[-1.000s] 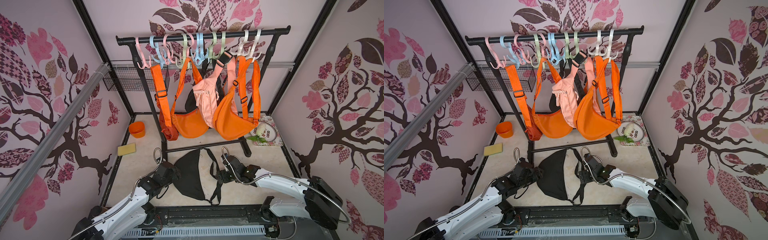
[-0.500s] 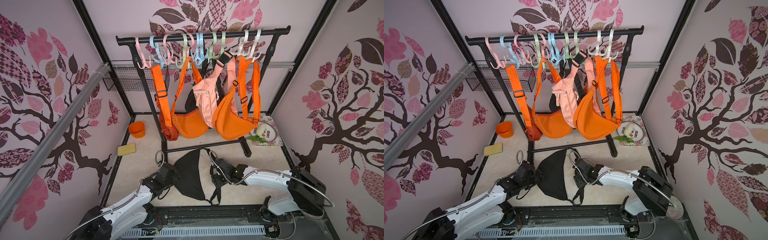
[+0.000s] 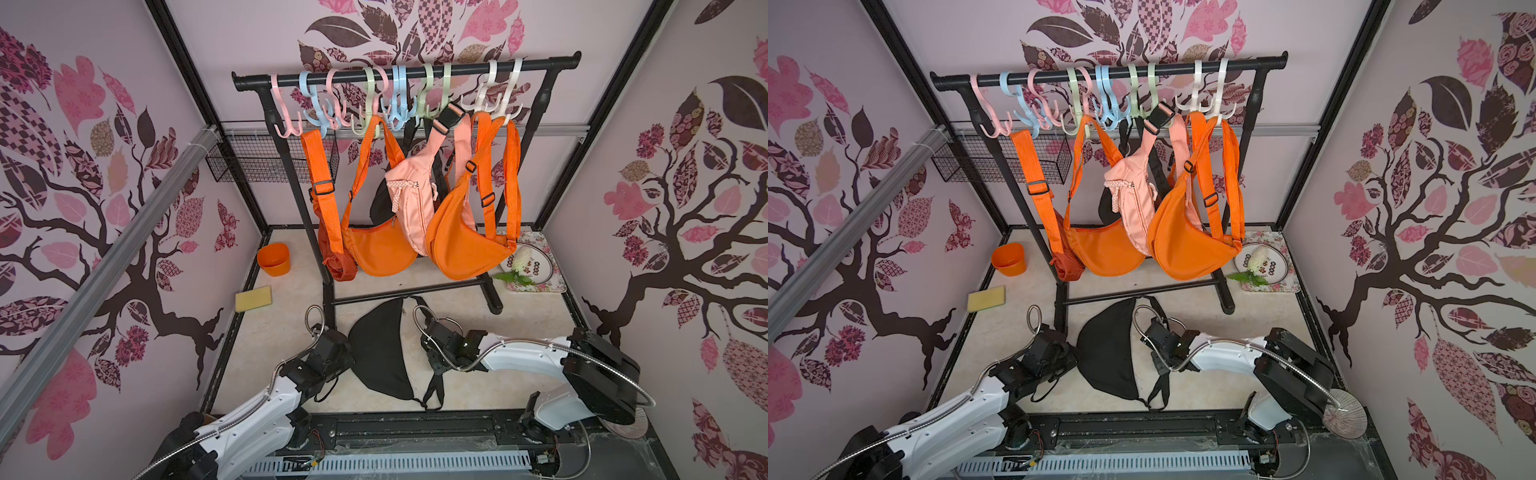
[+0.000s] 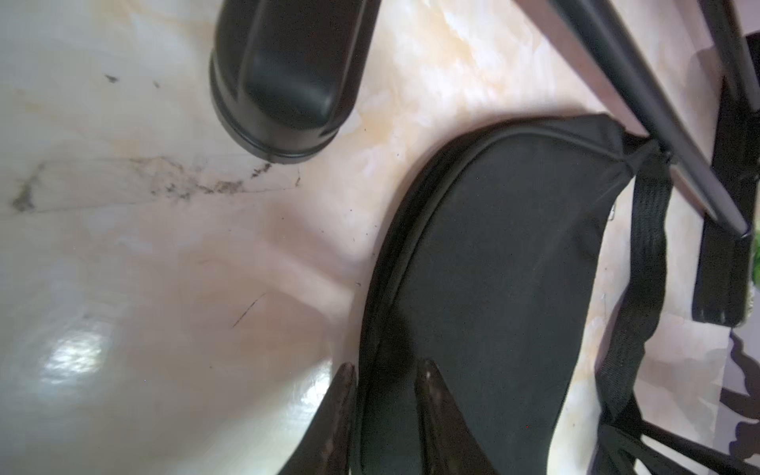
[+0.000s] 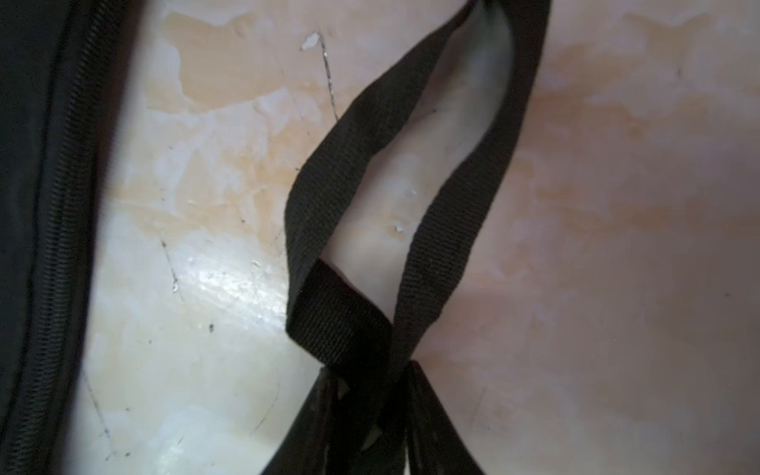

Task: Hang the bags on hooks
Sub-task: Pick up the bag from the center of the board.

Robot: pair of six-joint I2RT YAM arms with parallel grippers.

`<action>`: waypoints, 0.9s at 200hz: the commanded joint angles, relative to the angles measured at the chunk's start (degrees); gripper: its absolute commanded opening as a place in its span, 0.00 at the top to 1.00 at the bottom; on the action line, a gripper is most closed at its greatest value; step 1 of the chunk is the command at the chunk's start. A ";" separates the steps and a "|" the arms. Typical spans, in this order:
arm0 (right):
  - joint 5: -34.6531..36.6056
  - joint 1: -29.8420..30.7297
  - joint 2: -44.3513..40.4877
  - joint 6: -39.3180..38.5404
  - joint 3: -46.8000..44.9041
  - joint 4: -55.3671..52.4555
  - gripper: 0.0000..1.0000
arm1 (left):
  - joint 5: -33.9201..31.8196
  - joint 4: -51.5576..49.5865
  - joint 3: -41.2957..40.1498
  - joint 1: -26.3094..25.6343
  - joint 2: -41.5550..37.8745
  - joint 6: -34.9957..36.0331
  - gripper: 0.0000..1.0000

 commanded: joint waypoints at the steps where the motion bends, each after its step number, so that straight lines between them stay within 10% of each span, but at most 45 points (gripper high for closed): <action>1: -2.42 -0.43 2.80 1.15 -0.35 -2.36 0.81 | -1.87 -0.43 -2.02 0.22 -1.23 -0.71 0.90; 55: -2.65 -0.39 -8.38 -3.89 1.02 0.68 1.00 | -1.28 -0.54 -0.48 0.20 0.64 0.24 1.00; 92: 1.90 -0.40 -15.26 -8.06 4.83 -1.21 1.00 | -2.94 -2.58 2.04 0.23 -0.17 2.12 0.61; 180: 3.89 -0.35 -24.40 -24.73 19.75 -5.65 1.00 | -7.14 12.06 7.85 -9.11 -19.68 28.70 0.50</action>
